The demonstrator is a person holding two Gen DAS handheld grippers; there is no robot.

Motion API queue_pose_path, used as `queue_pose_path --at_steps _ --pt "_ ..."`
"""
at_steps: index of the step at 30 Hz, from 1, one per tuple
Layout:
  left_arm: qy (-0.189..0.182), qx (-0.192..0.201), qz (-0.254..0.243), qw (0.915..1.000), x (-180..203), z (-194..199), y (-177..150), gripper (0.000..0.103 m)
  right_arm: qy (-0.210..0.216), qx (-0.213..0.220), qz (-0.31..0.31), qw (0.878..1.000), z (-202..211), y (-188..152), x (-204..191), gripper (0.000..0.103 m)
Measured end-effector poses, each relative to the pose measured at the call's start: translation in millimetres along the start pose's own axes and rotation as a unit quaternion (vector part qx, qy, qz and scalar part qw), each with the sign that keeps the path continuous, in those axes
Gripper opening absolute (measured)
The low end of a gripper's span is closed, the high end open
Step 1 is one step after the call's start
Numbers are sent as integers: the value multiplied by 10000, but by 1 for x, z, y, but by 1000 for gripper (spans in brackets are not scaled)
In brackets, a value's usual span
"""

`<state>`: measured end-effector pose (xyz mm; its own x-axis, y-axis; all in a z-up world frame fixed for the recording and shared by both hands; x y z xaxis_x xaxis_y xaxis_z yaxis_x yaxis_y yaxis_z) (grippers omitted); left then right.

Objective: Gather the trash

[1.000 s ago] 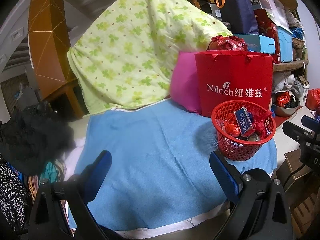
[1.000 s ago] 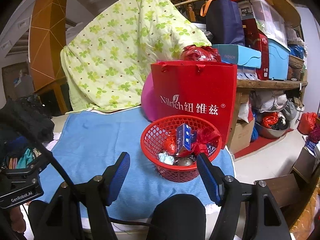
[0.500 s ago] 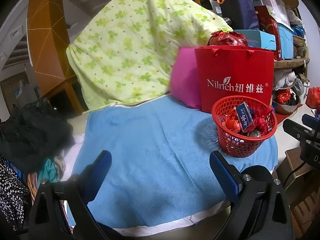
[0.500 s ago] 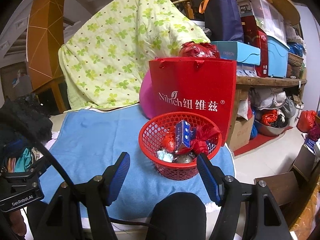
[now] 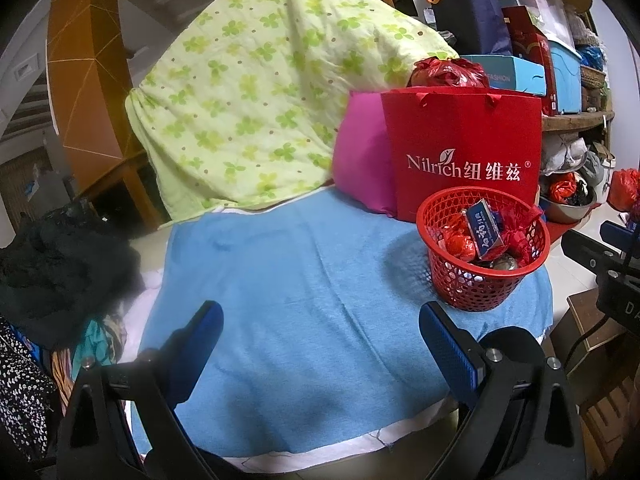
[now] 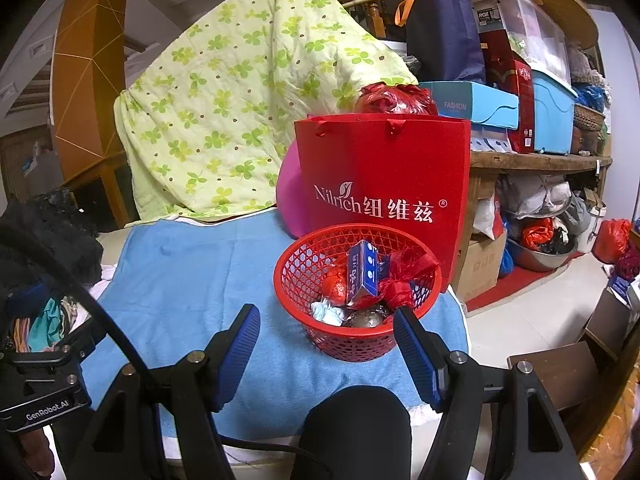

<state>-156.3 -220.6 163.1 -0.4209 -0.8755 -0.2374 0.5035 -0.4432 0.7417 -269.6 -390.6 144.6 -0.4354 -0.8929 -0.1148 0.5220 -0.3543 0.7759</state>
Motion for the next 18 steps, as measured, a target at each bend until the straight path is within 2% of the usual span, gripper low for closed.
queue_pose_path --at_steps 10,18 --pt "-54 -1 -67 10000 5 -10 6 98 -103 -14 -74 9999 -6 3 7 73" --pt "-250 222 -18 9994 -1 -15 16 98 -258 65 17 9996 -10 13 2 73"
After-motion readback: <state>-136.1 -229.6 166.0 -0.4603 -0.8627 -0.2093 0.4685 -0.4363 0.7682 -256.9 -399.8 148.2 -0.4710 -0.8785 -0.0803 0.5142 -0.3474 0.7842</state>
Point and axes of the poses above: each gripper's, at about its wrist camera, not at the fingertips, and z roughly against the way its jaws point, x to its right, y to its top, the point moved 7 cm from there along -z, roughly the way its jaws point, and after that the axes turned 7 degrees about -x, right-handed, at the moved point
